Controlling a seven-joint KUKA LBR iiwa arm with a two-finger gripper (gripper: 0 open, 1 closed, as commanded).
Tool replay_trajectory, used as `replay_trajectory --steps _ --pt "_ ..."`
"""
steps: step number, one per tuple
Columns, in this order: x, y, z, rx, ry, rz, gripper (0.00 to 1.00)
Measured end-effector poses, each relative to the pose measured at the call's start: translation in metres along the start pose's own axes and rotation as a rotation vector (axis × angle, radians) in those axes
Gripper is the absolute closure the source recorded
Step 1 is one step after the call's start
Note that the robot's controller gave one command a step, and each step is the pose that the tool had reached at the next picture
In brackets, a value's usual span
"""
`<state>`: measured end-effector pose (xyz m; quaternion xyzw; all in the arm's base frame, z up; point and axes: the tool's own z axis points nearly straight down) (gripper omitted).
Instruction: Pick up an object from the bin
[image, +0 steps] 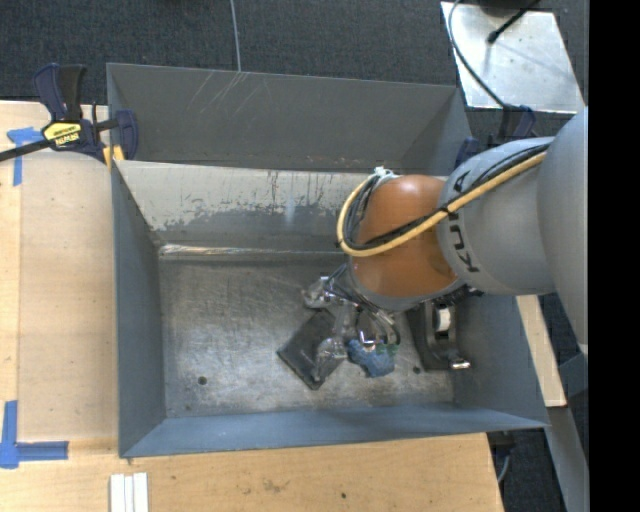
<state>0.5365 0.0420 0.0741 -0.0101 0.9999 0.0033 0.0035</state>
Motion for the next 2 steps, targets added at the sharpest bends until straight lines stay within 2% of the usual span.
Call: replay_trajectory --steps 1,2 --pt "-0.005 -0.002 -0.003 0.003 -0.019 0.003 1.0" --pt "-0.004 -0.011 -0.179 0.007 -0.004 -0.244 1.0"
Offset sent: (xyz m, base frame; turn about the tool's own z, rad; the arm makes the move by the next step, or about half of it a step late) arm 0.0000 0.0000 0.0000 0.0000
